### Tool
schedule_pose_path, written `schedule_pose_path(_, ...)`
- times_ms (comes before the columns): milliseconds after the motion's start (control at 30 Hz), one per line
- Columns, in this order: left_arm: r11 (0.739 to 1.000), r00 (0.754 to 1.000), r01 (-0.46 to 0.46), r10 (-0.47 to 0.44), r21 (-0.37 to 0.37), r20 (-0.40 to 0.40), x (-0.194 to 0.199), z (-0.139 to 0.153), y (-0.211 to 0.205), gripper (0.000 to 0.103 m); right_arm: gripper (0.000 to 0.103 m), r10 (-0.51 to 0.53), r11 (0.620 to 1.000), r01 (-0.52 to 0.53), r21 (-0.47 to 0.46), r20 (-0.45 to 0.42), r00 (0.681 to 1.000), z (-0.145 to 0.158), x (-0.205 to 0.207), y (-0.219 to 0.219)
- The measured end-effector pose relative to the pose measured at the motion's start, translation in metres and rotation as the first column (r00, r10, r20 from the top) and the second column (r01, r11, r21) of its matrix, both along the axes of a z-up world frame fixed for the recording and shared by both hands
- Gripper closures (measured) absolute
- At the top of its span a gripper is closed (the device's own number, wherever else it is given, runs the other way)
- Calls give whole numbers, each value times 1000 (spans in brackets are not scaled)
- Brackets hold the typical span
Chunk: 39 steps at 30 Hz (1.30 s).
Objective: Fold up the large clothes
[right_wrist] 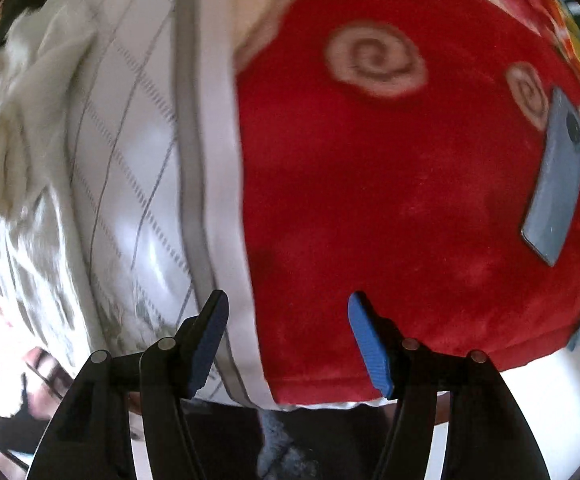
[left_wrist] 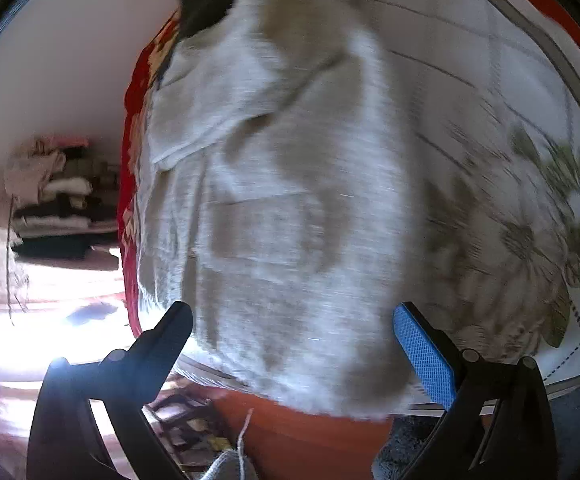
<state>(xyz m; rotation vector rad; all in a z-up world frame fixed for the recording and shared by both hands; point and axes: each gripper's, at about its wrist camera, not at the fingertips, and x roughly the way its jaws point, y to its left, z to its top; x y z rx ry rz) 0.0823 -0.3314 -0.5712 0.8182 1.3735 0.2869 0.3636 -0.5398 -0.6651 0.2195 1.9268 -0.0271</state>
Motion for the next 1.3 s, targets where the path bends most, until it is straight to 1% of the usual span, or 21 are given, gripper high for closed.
schedule_pose_path(100,997,1000,19,-17,74,-20,1,-27,-7,0,39,-61,998,61,11,-4,998,2,17,-29)
schedule_pose_path(167,991,1000,-2,4,130,-10,9,-42,2,0,39,-64,998,64,8,10,998,8,36,-52)
schedule_pose_path(367,981,994,-98,88,168,64,43,-40,29,0,39,-61,997,59,54,36,998,11,65,-60)
schedule_pose_path(400,977,991,-123,112,176,72,50,-40,38,0,39,-61,996,58,71,37,997,8,67,-59)
schedule_pose_path(467,974,984,-174,164,148,72,63,-39,55,0,39,-48,988,40,149,54,997,1,78,-55)
schedule_pose_path(567,972,975,-211,202,106,91,72,-28,70,13,35,0,957,-36,287,124,992,-12,94,-40)
schedule_pose_path(633,974,971,-218,210,62,114,75,-15,76,43,35,-25,911,-47,409,169,985,-15,102,-30)
schedule_pose_path(667,976,970,-216,210,34,123,76,-9,80,50,33,-55,879,-35,476,175,983,-14,109,-30)
schedule_pose_path(733,978,971,-207,208,-14,121,77,-3,82,77,29,-143,790,12,613,166,976,-14,123,-31)
schedule_pose_path(800,977,971,-205,210,-52,115,80,1,83,85,25,-199,718,41,695,148,969,-24,125,-11)
schedule_pose_path(867,977,971,-202,209,-73,113,82,8,83,87,24,-241,643,74,762,109,964,-39,133,2)
schedule_pose_path(933,975,971,-202,211,-88,110,83,11,80,88,24,-263,605,104,789,75,962,-56,127,25)
schedule_pose_path(967,977,973,-194,204,-91,110,84,15,82,88,25,-274,583,129,802,44,961,-65,134,26)
schedule_pose_path(1000,977,974,-191,201,-97,107,84,17,83,88,28,-289,547,149,824,19,957,-68,137,28)
schedule_pose_path(1033,976,974,-192,203,-106,105,84,20,83,88,49,-307,528,159,834,13,952,-78,118,63)
schedule_pose_path(1067,975,974,-191,203,-116,100,84,23,86,88,80,-328,524,167,835,17,944,-78,120,69)
schedule_pose_path(1100,974,975,-189,202,-125,97,83,25,85,88,84,-342,544,174,821,28,939,-74,124,72)
schedule_pose_path(1167,968,974,-192,208,-161,93,84,35,91,88,87,-342,574,166,802,50,938,-61,123,86)
schedule_pose_path(1233,959,971,-201,222,-198,94,85,46,98,88,88,-333,604,143,784,86,939,-46,103,126)
schedule_pose_path(1267,952,968,-209,233,-223,90,85,53,104,88,89,-316,628,116,770,115,942,-27,106,131)
schedule_pose_path(1300,943,965,-219,247,-250,87,85,60,110,88,89,-304,640,98,762,134,943,-20,101,148)
